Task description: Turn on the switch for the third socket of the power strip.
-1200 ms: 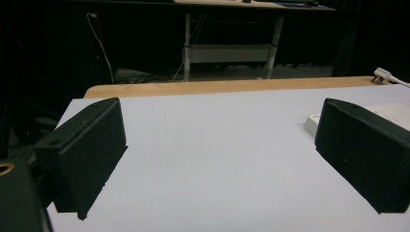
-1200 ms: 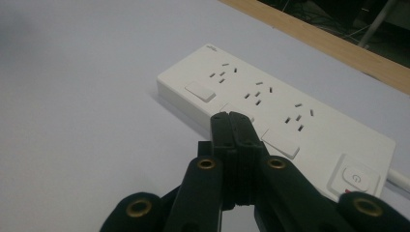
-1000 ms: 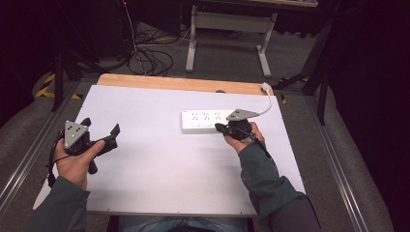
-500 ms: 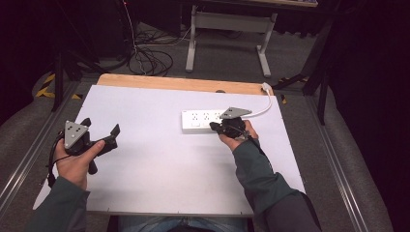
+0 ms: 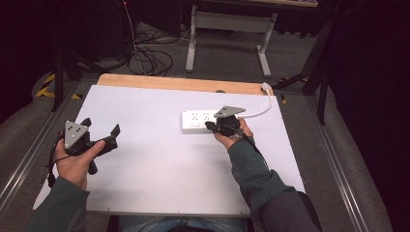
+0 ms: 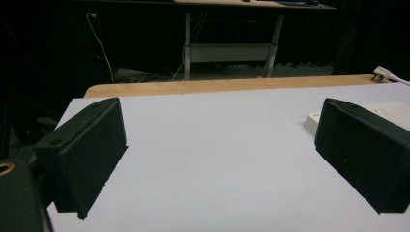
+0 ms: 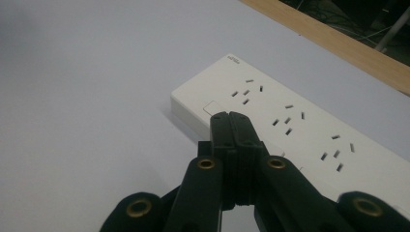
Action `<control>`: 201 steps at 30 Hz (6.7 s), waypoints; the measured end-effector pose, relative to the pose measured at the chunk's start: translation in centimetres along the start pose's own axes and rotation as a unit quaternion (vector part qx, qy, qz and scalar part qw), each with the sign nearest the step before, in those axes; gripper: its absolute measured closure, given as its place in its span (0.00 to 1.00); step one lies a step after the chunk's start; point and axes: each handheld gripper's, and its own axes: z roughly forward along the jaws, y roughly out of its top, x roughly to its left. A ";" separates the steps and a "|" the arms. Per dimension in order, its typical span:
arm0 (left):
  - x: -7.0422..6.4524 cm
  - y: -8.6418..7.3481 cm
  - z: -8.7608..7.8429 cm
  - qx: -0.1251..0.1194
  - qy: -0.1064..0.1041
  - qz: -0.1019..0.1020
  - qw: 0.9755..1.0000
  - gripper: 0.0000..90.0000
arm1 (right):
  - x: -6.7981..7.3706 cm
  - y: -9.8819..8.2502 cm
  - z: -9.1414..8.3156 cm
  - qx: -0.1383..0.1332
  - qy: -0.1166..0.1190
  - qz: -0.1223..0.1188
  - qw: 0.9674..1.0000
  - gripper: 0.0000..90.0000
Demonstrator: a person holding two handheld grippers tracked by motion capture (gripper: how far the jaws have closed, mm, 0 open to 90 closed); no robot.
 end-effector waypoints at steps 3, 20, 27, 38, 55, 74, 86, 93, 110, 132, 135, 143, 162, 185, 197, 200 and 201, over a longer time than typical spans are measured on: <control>0.0 0.0 0.0 0.001 0.000 0.001 1.000 0.05 | 0.0 0.2 0.3 0.001 0.001 -0.002 1.000 1.00; 0.0 -0.1 -0.1 0.000 0.002 0.004 1.000 0.06 | -0.2 0.6 1.2 0.003 0.003 -0.004 1.000 1.00; 0.1 -0.1 -0.2 0.003 0.003 0.003 1.000 0.06 | -0.2 0.9 1.8 0.005 0.005 -0.007 1.000 1.00; 0.1 -0.2 -0.4 0.001 0.003 0.003 1.000 0.06 | 0.2 1.6 3.3 0.007 0.016 -0.010 1.000 1.00; 0.2 -0.2 -0.5 0.001 0.002 0.004 1.000 0.06 | -0.2 1.4 4.4 0.021 0.011 -0.012 1.000 1.00; 0.4 -0.3 -0.9 -0.001 0.006 0.000 1.000 0.06 | -0.8 0.8 6.8 0.029 0.005 -0.011 0.999 1.00; 0.3 -0.4 -1.0 -0.001 0.008 0.001 1.000 0.06 | -0.8 0.5 6.4 0.041 -0.016 -0.013 0.999 1.00; 0.2 -0.3 -0.7 -0.001 0.003 0.004 1.000 0.06 | -0.8 0.5 6.2 0.026 -0.010 -0.015 0.999 1.00; 0.0 -0.2 -0.3 0.002 -0.003 0.004 1.000 0.06 | -0.2 0.8 3.5 0.001 0.010 -0.018 1.000 1.00; -0.2 -0.1 0.0 0.003 -0.009 0.007 1.000 0.06 | -0.3 0.1 -0.1 -0.019 0.015 -0.012 1.000 1.00; -0.2 -0.2 0.1 0.003 -0.009 0.006 1.000 0.06 | -0.2 0.1 -0.6 -0.023 0.017 -0.013 1.000 1.00; -0.3 -0.2 0.2 0.003 -0.011 0.006 1.000 0.06 | -0.5 0.0 -2.0 -0.037 0.018 -0.005 0.999 1.00; -0.4 -0.1 0.4 0.003 -0.013 0.006 1.000 0.06 | -1.1 -1.4 -4.8 -0.049 0.019 0.007 0.999 1.00; -0.5 -0.1 0.4 0.003 -0.012 0.007 1.000 0.06 | -1.6 -3.4 -7.5 -0.060 0.019 0.021 0.998 1.00; -0.5 -0.1 0.4 0.004 -0.011 0.008 1.000 0.06 | -1.6 -3.9 -8.4 -0.068 0.017 0.022 0.997 1.00; -0.5 -0.1 0.4 0.004 -0.011 0.010 1.000 0.06 | -1.7 -4.1 -8.5 -0.068 0.017 0.020 0.997 1.00; -0.5 -0.1 0.4 0.004 -0.011 0.011 1.000 0.06 | -1.7 -4.1 -8.6 -0.069 0.017 0.022 0.997 1.00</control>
